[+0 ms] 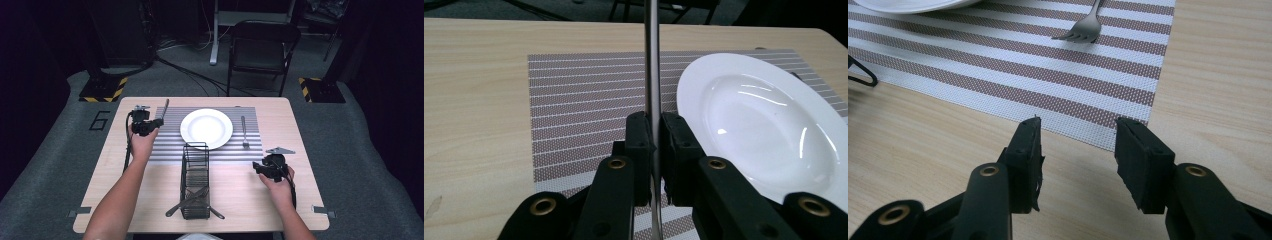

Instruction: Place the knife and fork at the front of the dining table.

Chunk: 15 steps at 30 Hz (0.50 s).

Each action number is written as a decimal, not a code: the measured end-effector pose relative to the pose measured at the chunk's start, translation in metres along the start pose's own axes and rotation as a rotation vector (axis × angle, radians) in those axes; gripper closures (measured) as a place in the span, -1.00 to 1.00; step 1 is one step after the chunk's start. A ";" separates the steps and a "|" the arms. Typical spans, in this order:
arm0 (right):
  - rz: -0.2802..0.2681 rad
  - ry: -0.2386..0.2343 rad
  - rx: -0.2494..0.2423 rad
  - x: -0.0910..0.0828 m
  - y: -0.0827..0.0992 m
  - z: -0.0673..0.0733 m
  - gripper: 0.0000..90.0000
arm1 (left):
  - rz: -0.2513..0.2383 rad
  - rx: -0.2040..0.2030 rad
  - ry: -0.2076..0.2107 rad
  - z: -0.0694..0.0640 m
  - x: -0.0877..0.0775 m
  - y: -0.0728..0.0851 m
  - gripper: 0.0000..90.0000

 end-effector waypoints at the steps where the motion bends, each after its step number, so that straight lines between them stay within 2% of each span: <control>1: 0.001 0.000 0.003 0.000 0.000 0.000 0.19 | 0.008 -0.002 -0.007 0.000 0.003 0.001 0.83; 7: 0.002 -0.003 0.015 0.000 0.000 -0.001 0.19 | 0.042 -0.006 -0.048 0.001 0.012 -0.002 0.83; 11: -0.001 -0.006 0.017 -0.001 -0.001 -0.001 0.19 | 0.059 -0.029 -0.077 0.000 0.021 -0.002 0.83; 15: -0.002 -0.009 0.018 -0.001 -0.001 -0.001 0.19 | 0.066 -0.072 -0.097 -0.001 0.032 0.001 0.83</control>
Point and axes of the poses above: each handheld gripper's, and its own axes: x roughly forward along the jaws, y roughly out of its underside, z roughly to its left, the point moved 8 cm from there along x, roughly forward along the jaws, and after that the axes turned 15 degrees about x, right-handed, at the moved point
